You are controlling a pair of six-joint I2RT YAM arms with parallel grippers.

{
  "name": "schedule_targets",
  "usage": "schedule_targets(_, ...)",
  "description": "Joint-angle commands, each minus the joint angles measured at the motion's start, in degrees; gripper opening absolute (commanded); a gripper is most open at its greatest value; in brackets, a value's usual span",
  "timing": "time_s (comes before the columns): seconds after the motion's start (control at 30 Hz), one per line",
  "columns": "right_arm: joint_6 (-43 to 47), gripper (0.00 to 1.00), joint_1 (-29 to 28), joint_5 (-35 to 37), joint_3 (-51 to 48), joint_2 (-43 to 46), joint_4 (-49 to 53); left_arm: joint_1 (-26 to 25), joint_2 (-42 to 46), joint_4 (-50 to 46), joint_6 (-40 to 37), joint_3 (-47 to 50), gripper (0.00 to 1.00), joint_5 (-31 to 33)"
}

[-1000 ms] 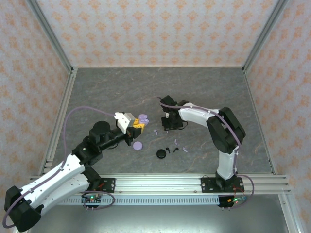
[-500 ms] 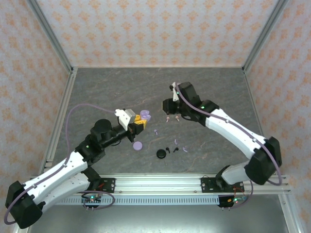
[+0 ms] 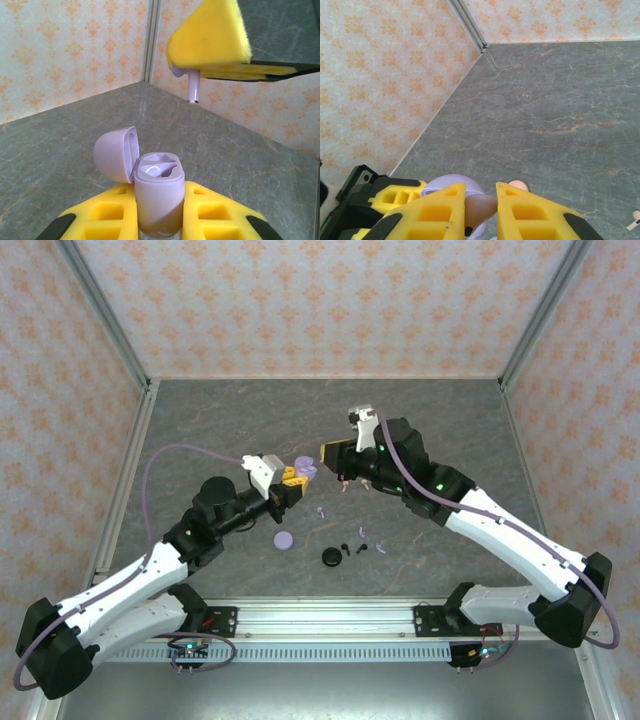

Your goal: Insert wireless bluetooth earbuds into charging case

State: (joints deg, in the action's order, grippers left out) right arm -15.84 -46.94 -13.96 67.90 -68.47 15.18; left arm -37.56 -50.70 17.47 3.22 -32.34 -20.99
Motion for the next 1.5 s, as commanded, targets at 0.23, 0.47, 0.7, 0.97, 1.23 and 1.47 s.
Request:
schedule_targets(0.23,0.3,0.18,-1.8,2.7,-0.2,-1.7,-2.2,-0.4,-0.4,3.5,0.9,-2.3,0.00,-1.3)
schedule_targets(0.47,-0.3,0.18,-2.1,2.2,-0.4,-2.7,-3.1,-0.4,-0.9,4.0,0.7,-2.5,0.00,-1.9)
schedule_targets(0.7,-0.2,0.18,-2.4,1.9,-0.7,-3.4,-2.9,-0.4,-1.3,4.0,0.6,-2.7,0.00,-2.3)
schedule_targets(0.97,0.6,0.18,-2.8,2.2,-0.7,-3.5,-0.6,-0.4,-1.4,4.0,0.5,-2.7,0.00,-2.0)
schedule_targets(1.23,1.7,0.18,-2.9,2.3,-0.7,-3.6,1.5,-0.4,-1.3,3.7,0.4,-2.8,0.00,-2.0)
schedule_targets(1.47,1.2,0.18,-3.1,0.9,-0.8,-4.0,1.3,-0.4,-1.6,3.7,0.3,-2.8,0.00,-2.1)
